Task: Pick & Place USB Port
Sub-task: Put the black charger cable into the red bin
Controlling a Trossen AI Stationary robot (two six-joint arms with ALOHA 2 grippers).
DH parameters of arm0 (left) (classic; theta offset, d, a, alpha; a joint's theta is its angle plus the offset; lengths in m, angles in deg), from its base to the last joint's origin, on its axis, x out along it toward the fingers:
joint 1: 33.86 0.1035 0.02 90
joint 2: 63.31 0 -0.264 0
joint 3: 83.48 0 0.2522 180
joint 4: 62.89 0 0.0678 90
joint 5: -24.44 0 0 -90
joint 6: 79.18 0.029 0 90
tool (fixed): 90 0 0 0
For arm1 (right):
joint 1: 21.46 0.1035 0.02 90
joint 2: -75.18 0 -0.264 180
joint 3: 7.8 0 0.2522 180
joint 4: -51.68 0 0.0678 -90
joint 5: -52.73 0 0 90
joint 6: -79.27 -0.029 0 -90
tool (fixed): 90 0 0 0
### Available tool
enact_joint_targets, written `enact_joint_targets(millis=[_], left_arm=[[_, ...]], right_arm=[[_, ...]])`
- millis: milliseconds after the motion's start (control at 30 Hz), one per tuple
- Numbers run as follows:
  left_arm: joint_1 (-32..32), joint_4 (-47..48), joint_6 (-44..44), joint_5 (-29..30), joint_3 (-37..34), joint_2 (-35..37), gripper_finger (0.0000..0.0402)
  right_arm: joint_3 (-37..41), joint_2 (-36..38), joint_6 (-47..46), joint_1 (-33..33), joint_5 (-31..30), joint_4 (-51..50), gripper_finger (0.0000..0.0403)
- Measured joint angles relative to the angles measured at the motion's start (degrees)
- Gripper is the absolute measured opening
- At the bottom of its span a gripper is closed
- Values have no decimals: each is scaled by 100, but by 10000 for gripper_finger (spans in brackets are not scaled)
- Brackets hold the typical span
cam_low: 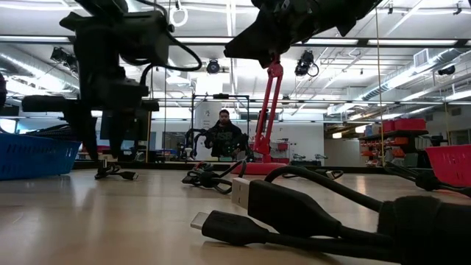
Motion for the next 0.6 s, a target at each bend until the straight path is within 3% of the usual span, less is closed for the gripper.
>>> enact_joint_targets(millis=[233,467,600], left_arm=[[167,-312,169,-270,-78,-114,147],[181,-396,224,-364,-44,-706,139],[176,-404,141,-338,-28,-901,77]], right_arm=[[0,0,26,0,-1,-2,78],[0,0,74,0,0,-11,78],[0,2,87,0,-1,-20,78]])
